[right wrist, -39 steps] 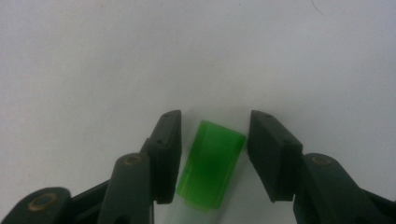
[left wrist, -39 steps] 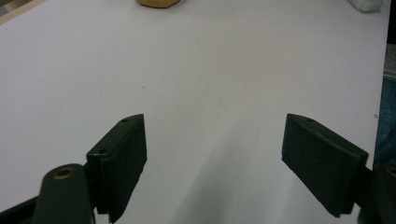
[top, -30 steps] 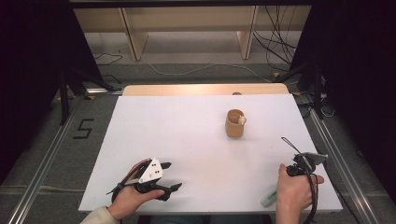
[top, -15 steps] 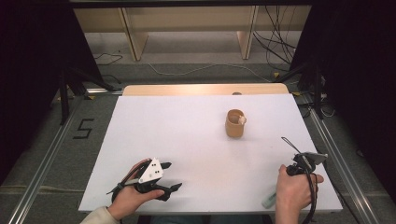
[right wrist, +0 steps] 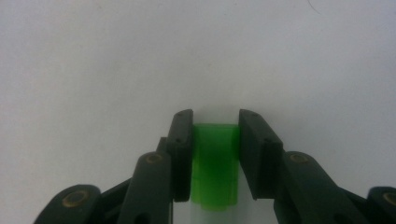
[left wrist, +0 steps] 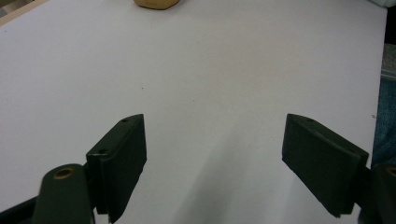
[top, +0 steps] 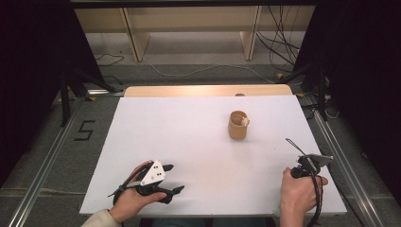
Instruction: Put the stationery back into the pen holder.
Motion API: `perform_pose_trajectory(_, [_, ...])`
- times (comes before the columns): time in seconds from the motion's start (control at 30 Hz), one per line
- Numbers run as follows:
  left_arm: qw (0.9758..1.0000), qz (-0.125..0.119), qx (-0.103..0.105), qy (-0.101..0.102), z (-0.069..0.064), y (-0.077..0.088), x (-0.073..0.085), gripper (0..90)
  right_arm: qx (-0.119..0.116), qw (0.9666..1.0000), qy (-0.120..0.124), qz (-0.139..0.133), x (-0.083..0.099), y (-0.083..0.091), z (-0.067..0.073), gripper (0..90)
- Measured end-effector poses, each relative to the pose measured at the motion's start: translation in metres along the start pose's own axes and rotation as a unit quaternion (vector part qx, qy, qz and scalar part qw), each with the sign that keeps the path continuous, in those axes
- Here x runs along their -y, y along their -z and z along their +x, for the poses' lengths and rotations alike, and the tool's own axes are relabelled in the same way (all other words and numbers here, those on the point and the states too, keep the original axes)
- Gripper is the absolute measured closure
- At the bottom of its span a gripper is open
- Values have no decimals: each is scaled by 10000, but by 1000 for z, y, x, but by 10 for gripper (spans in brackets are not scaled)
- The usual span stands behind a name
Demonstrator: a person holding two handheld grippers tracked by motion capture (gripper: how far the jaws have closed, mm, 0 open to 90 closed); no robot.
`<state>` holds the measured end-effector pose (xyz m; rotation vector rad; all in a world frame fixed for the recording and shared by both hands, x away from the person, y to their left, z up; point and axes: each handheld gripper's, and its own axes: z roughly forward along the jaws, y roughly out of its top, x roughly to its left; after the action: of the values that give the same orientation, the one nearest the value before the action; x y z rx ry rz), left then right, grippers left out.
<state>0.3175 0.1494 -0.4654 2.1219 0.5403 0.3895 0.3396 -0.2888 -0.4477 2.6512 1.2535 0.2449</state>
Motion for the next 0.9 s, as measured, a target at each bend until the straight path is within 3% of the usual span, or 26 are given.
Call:
perform_pose_trajectory(0.23, [10000,2,-5,-2,0,0,0,220,-270,9995,130,-130,1,9,1,676])
perform_pose_trajectory(0.3, [10000,-1,-4,-1,0,0,0,220,-491,9987,87,-126,1,11,3,676])
perform_pose_trajectory(0.33, [10000,0,-6,-7,0,0,0,220,-361,9990,208,-160,1,12,2,676])
perform_pose_trajectory(0.4, [10000,10,-14,-22,0,1,0,220,-684,9972,277,-143,1,16,3,676])
perform_pose_trajectory(0.6, [10000,-11,-14,-4,0,1,0,220,-1016,9927,541,-355,3,25,10,676])
perform_pose_trajectory(0.63, [10000,-13,-16,-2,0,1,0,220,-1242,9902,543,-348,3,27,12,676])
perform_pose_trajectory(0.67, [10000,-18,-17,0,0,1,0,220,-1107,9905,737,-364,3,27,10,676])
perform_pose_trajectory(0.7, [10000,-21,-22,0,0,1,0,220,-1406,9868,684,-419,3,29,13,676])
perform_pose_trajectory(0.73, [10000,-25,-31,-3,0,1,0,220,-1438,9857,751,-460,3,30,15,676])
perform_pose_trajectory(0.77, [10000,-27,-34,-2,0,1,0,220,-1259,9834,1202,-520,3,29,10,676])
perform_pose_trajectory(0.83, [10000,-35,-35,-4,0,1,0,220,-1744,9742,1312,-580,4,32,15,676])
perform_pose_trajectory(0.87, [10000,-32,-31,-7,0,1,0,220,-1855,9696,1462,-646,4,33,15,676])
perform_pose_trajectory(0.9, [10000,-32,-35,-7,0,1,0,220,-2055,9628,1597,-725,4,34,16,676])
